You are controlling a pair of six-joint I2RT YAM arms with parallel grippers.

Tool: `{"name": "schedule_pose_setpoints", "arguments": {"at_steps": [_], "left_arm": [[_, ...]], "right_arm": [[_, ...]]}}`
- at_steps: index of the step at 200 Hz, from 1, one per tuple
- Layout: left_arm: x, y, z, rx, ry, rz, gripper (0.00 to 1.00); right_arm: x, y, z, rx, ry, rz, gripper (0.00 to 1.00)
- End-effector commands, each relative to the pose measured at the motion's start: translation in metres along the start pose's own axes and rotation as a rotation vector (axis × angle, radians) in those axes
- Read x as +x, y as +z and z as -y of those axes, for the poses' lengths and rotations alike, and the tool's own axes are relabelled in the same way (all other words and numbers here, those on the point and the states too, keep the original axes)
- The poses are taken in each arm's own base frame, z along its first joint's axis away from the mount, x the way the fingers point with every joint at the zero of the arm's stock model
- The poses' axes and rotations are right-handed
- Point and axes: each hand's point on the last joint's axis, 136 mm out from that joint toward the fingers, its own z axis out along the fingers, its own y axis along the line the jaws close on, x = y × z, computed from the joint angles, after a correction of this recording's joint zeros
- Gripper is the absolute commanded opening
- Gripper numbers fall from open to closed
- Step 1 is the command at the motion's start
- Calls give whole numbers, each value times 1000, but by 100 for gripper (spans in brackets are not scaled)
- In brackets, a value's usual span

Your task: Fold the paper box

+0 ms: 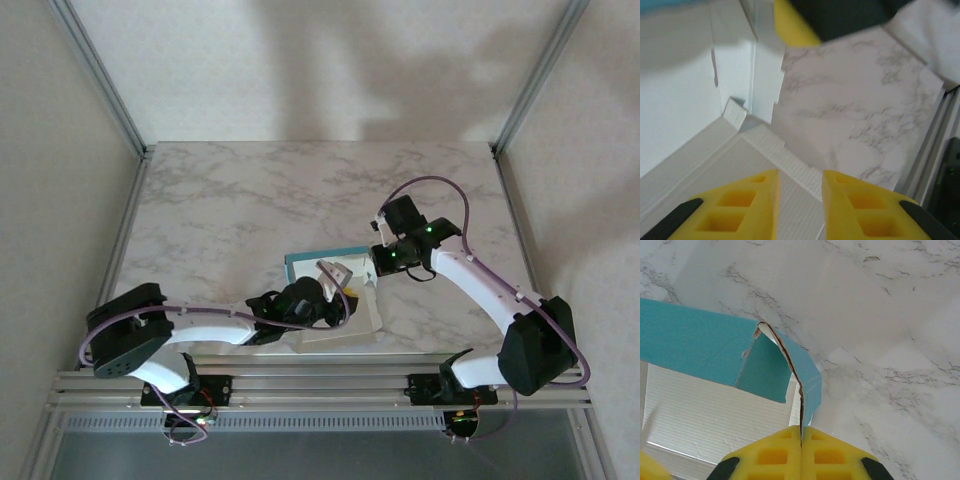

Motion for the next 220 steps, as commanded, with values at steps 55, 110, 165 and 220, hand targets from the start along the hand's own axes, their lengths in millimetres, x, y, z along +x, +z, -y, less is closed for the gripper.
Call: {"name": "schedule_pose_setpoints", "arguments": {"at_steps": [55,110,165,220], "left_arm": [[-99,-43,-40,-90,37,65,39],[-130,-41,-94,-136,46,-5,46],[-122,-21,-129,-115,-7,-84,49],[-101,-7,-124,-28,-30,-164,52]], "right_arm": [[4,0,-12,-19,-18,3,0],[-17,2,-26,-64,-69,41,0],[-46,8,-46,-97,-133,49,0],[-57,16,-62,-102,-160,42,0]]}}
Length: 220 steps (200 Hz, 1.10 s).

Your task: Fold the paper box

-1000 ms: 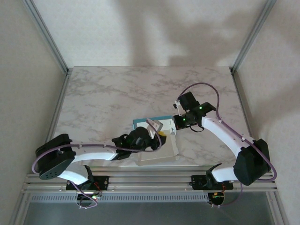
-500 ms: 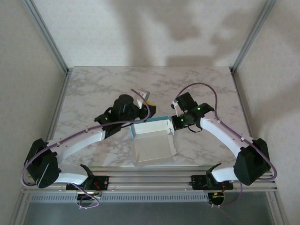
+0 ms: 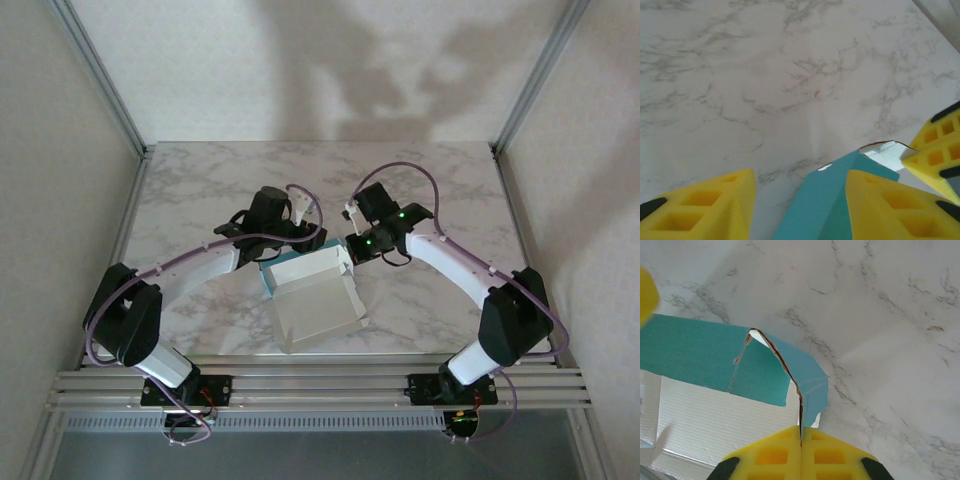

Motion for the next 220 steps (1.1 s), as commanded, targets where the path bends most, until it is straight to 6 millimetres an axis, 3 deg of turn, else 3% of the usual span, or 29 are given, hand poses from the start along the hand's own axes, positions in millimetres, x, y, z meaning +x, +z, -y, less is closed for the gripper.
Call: {"name": "schedule_pose_setpoints", "arguments": {"at_steps": [1,37,89,177,183,220], "left_arm": [[-5,0,14,85,18,-9,52],[3,8,12,80,1,-38,52],[18,13,5,45,-38,-71,44],[28,9,8,36,-106,-44,34],[29,8,9,39,-109,-42,33],[34,7,15,41,-120,-38,31]], "right_arm": [[-14,-1,-12,-23,-32,24,0],[-18,1,-20,-8,-39,-1,0],[-16,8,-30,0,-22,-24,0],[2,24,-34,-9,127,-27,0],[6,26,-43,-21,106,-31,0],[13,32,-44,-42,112,-3,0]]}}
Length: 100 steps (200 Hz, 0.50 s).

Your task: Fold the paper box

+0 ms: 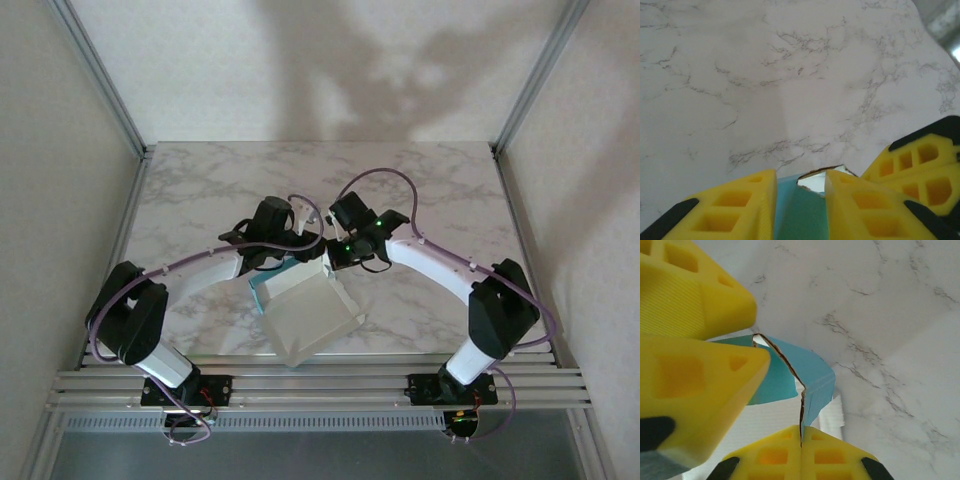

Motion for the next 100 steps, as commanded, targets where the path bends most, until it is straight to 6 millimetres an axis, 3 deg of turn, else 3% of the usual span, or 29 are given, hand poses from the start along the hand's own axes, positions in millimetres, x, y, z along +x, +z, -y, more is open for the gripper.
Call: {"name": "schedule_pose_setpoints", "arguments": {"at_steps": [1,100], "left_arm": [[6,-3,5,-5,-22,4,31],[-12,-15,8,-11,-50,89,35]], "right_arm": [[14,7,-3,-19,21,-9,0],[27,11,-6,-66,-61,-1,0]]}}
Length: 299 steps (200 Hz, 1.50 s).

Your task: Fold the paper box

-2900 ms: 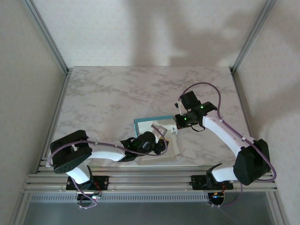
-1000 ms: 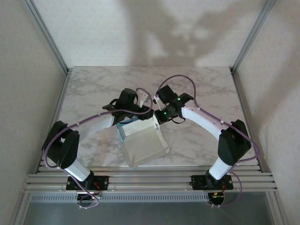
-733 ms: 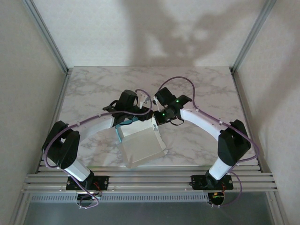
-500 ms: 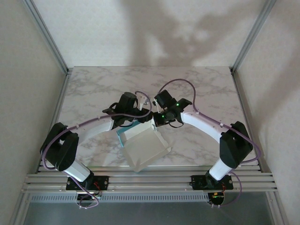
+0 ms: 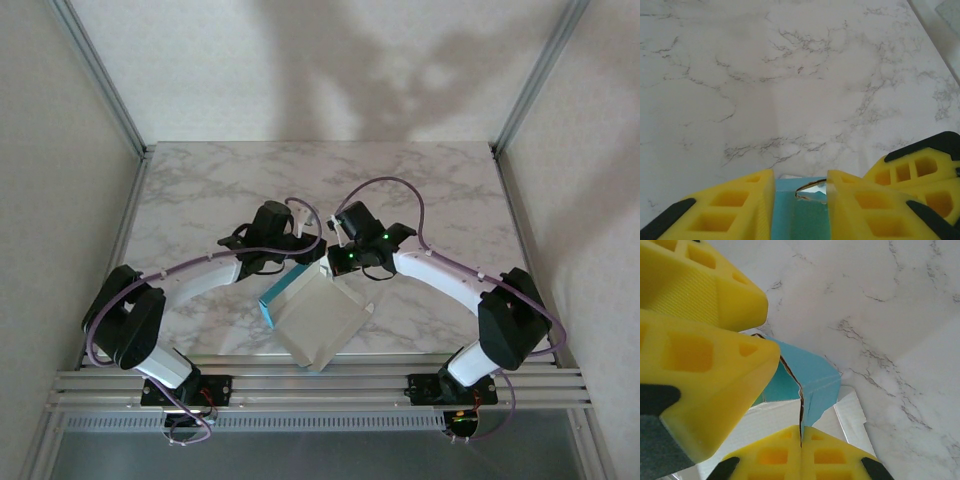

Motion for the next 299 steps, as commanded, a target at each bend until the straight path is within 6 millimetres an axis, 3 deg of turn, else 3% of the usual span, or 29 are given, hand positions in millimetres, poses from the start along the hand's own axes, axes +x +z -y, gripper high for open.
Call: {"name": "schedule_pose_setpoints", "arguments": {"at_steps": [1,64,96,133,165,191,213,247,270,299], "left_arm": [[-14,-12,8,6,3,65,35],[-14,-46,9,-60,40,63,36],[10,-66,31,-49,92,16,36],[35,-81,71,49,104,-7,36],[64,-77,109,155,86,-61,36],[95,-60,123,177,59,-100,36],[120,-41,120,128,52,-134,36],[137,-26,102,71,7,-108,34],[139,-19,80,-31,24,-85,34],[125,-17,80,-59,59,-39,34]], "right_arm": [[23,9,0,-5,-34,-77,0],[26,4,6,39,-77,-98,0],[23,4,8,56,-87,-97,0],[19,4,10,78,-87,-89,0],[17,6,11,83,-92,-89,0],[16,7,11,83,-94,-88,0],[15,7,12,90,-92,-89,0],[9,4,18,136,-74,-67,0],[2,-2,29,206,-31,-28,0],[-8,-13,41,280,21,40,0]]}}
